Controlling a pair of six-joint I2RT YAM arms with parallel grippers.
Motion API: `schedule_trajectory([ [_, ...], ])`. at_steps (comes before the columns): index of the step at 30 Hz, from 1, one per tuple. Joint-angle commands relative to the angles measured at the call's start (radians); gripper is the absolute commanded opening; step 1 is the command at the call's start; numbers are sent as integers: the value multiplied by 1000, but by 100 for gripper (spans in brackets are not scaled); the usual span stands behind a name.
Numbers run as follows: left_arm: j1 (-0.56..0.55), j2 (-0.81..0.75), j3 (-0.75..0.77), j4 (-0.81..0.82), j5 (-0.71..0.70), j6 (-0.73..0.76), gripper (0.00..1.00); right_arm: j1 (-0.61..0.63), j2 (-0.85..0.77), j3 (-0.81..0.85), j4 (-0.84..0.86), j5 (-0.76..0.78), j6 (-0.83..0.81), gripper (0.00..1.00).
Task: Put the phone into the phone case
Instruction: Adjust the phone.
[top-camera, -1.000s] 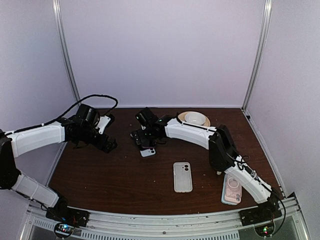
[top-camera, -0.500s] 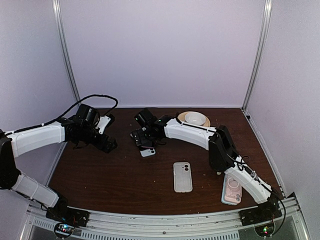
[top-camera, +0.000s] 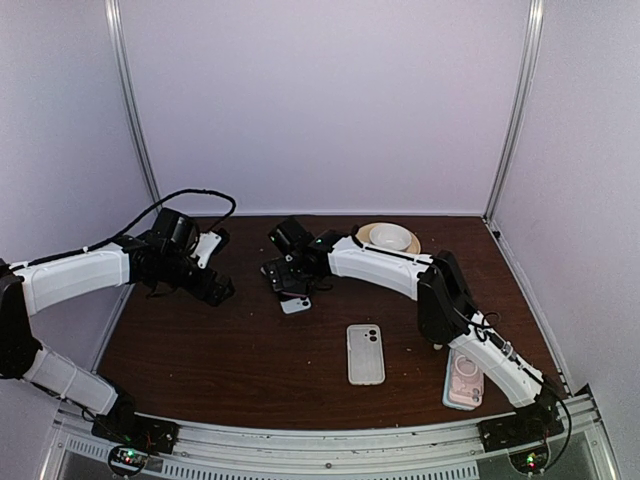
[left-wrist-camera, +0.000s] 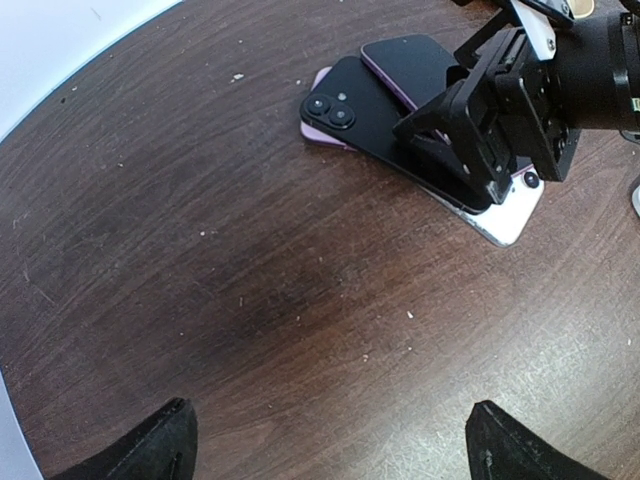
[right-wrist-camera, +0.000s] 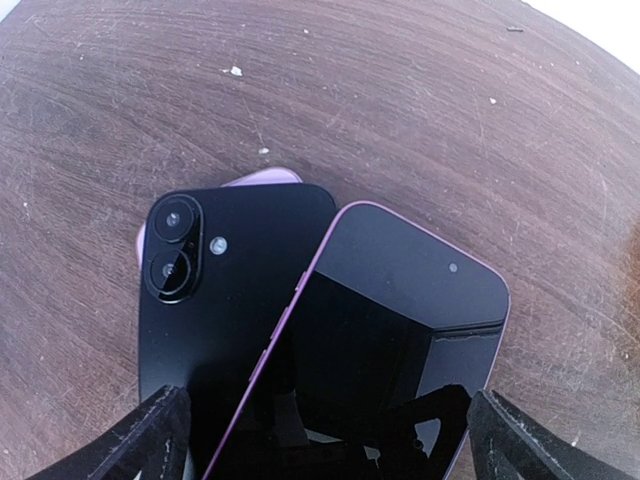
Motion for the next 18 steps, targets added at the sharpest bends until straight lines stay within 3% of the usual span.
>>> schedule_trajectory([
  [1,7,-18,24,-1,16,-3,98,3,-16,1,-80,9,47,99],
  [9,7,-19,24,-1,22,-3,98,3,-16,-9,-99,5,74,99],
  [18,7,-25,24,-4,18,0,98,21,-62,-98,-47,-119,-68,92],
])
